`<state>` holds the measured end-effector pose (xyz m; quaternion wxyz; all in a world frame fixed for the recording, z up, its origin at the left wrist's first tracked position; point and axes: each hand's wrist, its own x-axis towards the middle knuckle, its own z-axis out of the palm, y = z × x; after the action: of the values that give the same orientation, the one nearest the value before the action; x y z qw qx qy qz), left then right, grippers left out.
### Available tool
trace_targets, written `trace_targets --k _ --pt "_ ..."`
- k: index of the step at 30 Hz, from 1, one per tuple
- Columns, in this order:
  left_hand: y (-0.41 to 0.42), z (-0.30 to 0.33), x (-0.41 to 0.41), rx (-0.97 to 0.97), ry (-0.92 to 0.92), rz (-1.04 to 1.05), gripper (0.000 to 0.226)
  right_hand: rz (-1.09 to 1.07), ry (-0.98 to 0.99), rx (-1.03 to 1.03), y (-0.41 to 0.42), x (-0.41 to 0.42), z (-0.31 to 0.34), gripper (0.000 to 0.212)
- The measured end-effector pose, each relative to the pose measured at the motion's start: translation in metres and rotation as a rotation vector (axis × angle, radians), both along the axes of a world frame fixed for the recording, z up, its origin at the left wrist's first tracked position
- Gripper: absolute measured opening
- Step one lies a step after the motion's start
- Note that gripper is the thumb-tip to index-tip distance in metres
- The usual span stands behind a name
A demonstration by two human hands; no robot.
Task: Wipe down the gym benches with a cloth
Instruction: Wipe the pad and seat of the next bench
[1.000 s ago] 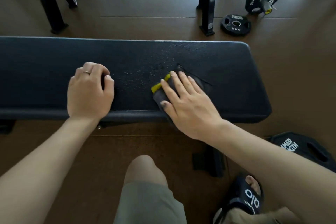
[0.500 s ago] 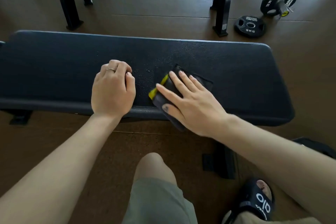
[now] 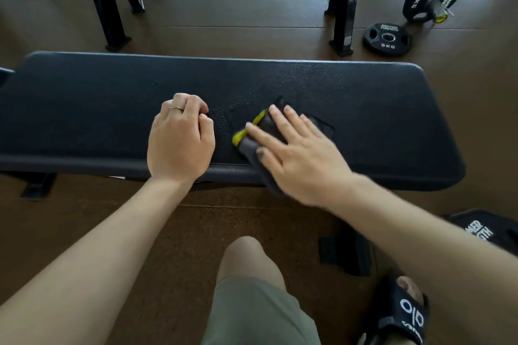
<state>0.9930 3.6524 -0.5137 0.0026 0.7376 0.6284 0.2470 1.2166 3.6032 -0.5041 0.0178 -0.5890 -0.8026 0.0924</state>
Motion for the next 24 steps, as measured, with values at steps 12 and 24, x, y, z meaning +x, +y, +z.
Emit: trace_targets --k 12,24 --pt "-0.001 0.0 -0.001 0.019 -0.053 0.038 0.032 0.025 0.033 -0.018 -0.006 -0.013 0.001 0.057" --pt "-0.001 -0.001 0.001 0.031 -0.068 0.064 0.03 -0.017 0.015 -0.033 0.126 -0.065 -0.003 0.058"
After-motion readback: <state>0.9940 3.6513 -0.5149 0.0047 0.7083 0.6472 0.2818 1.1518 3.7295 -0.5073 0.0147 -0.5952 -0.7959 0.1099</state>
